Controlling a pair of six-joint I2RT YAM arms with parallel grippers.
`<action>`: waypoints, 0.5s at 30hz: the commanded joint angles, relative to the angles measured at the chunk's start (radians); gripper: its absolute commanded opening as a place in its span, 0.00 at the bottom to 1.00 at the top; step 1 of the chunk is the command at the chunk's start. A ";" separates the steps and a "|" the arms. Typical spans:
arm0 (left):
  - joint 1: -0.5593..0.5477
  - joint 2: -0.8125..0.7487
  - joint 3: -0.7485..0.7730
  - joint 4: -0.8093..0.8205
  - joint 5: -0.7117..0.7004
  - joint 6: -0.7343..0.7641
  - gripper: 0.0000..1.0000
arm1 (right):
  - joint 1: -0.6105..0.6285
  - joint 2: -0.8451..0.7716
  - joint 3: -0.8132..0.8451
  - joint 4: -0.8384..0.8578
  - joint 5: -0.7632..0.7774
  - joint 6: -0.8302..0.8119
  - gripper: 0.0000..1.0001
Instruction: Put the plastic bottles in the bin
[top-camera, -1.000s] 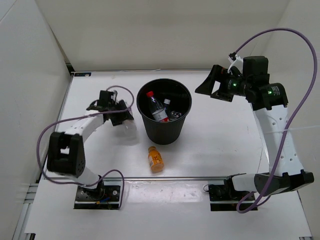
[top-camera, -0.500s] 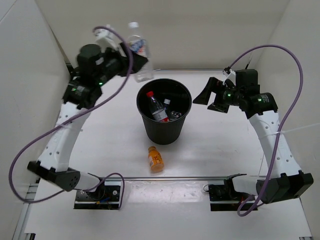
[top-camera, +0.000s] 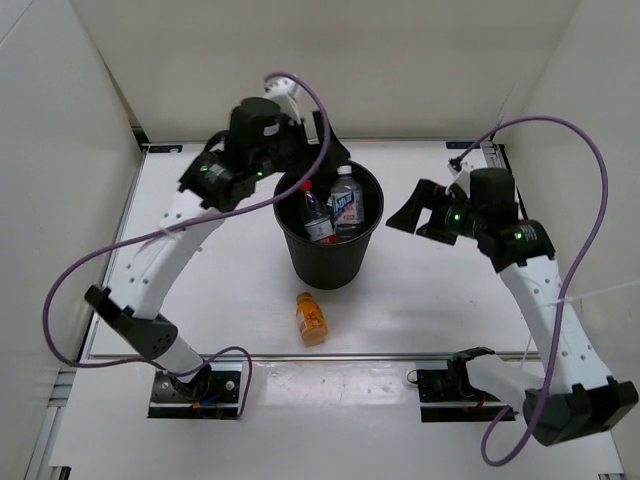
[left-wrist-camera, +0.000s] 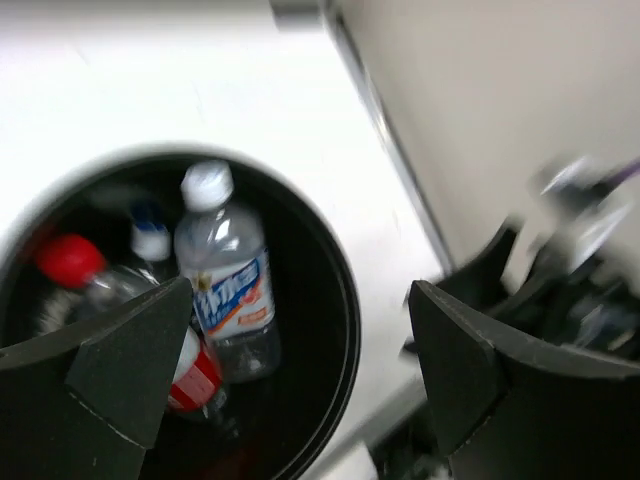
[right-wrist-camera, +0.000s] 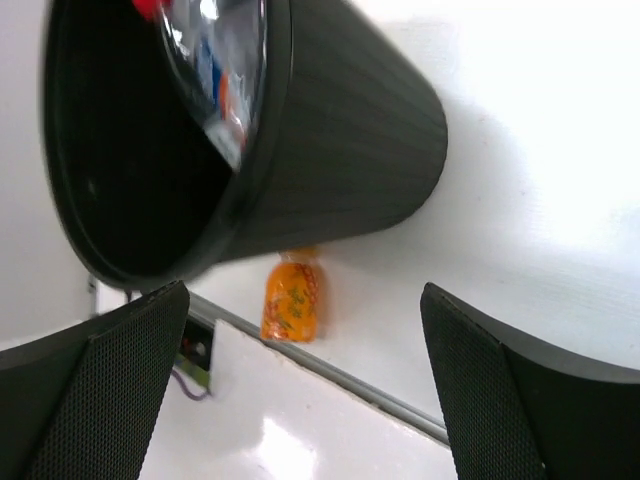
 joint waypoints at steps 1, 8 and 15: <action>-0.001 -0.179 0.148 -0.072 -0.209 0.051 1.00 | 0.088 -0.111 -0.101 0.089 0.034 -0.029 1.00; 0.084 -0.370 -0.043 -0.251 -0.544 0.068 1.00 | 0.395 -0.317 -0.512 0.285 0.202 0.080 1.00; 0.163 -0.575 -0.382 -0.419 -0.600 -0.056 1.00 | 0.829 -0.248 -0.706 0.538 0.515 0.043 0.92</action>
